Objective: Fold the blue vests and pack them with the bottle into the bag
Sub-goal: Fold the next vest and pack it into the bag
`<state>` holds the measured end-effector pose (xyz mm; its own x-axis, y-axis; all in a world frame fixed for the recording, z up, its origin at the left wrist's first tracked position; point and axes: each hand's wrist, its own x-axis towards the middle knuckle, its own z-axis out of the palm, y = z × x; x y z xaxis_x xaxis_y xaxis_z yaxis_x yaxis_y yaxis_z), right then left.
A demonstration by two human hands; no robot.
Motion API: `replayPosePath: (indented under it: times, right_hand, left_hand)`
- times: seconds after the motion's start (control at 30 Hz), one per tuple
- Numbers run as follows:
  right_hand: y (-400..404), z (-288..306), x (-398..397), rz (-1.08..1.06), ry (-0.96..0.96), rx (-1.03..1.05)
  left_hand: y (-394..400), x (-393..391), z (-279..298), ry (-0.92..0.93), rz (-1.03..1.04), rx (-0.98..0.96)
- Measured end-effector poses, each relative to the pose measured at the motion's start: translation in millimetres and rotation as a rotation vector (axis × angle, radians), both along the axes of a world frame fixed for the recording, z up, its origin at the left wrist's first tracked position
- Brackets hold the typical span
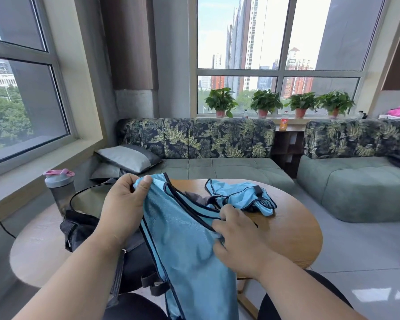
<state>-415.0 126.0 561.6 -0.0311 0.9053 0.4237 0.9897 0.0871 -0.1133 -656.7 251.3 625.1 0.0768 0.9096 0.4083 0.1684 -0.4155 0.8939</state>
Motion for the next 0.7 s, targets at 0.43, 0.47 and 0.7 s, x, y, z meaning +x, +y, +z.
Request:
replayPosePath:
  times: [0.43,0.47,0.7]
  right_hand:
    - [-19,61,13,0.222,0.721,-0.088]
    - [-18,66,15,0.281,0.832,-0.080]
    - [-8,63,34,0.105,-0.080,-0.199]
  left_hand:
    - [18,14,32,-0.048,0.135,-0.007]
    - [22,15,34,-0.084,0.122,-0.022]
    - [35,27,31,-0.053,0.066,-0.018]
